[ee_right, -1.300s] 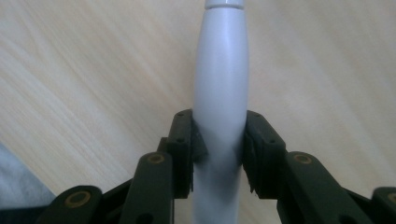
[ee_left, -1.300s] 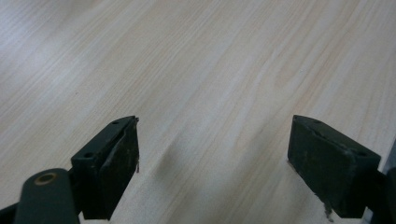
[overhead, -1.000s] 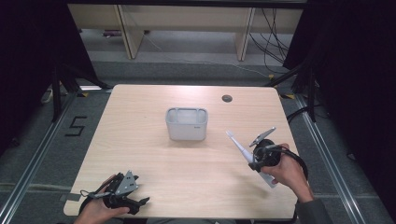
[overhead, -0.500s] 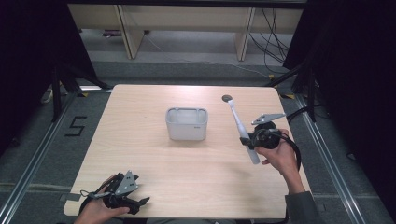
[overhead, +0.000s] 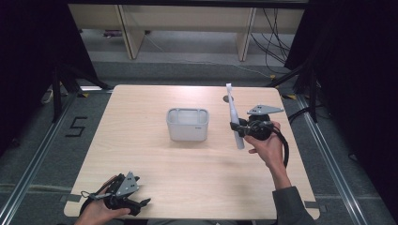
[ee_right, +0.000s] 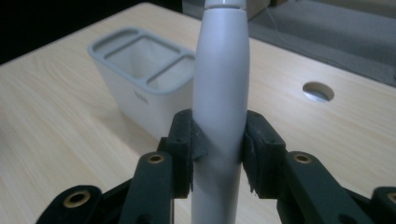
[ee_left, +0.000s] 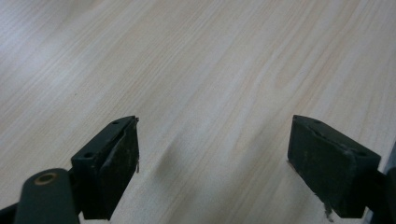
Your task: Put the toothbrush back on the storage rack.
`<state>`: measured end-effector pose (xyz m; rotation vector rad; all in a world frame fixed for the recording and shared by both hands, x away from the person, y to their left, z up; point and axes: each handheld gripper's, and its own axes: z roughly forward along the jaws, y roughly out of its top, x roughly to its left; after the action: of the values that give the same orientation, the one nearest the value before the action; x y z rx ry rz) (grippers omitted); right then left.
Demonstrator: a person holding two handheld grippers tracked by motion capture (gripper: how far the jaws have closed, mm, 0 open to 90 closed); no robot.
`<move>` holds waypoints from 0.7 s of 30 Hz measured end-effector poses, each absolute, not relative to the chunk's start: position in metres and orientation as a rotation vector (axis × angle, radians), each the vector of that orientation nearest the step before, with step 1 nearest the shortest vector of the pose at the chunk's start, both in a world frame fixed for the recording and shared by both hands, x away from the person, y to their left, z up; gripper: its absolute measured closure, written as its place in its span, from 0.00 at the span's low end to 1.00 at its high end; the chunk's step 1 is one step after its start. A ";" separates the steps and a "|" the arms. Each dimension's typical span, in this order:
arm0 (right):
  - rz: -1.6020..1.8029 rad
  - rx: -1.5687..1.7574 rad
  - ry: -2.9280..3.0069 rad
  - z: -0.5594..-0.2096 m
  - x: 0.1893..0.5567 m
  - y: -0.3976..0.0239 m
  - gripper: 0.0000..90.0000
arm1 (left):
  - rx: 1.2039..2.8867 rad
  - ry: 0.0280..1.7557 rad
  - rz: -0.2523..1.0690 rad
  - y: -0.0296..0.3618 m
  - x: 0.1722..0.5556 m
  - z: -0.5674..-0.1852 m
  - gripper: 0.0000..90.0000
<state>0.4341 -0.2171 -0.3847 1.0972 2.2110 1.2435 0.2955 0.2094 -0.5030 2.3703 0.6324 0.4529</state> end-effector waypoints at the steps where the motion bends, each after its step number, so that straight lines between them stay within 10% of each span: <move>1: 1.263 1.072 2.199 -0.384 0.436 -0.217 0.74 | 2.369 0.631 0.454 0.209 0.295 -0.503 0.18; 21: 1.445 1.044 2.081 -0.362 0.467 -0.177 0.74 | 2.360 0.634 0.449 0.209 0.295 -0.503 0.18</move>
<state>0.4666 -0.1770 -0.3623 1.0444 2.0814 1.4446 0.2948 0.2093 -0.5028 2.3602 0.6343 0.4492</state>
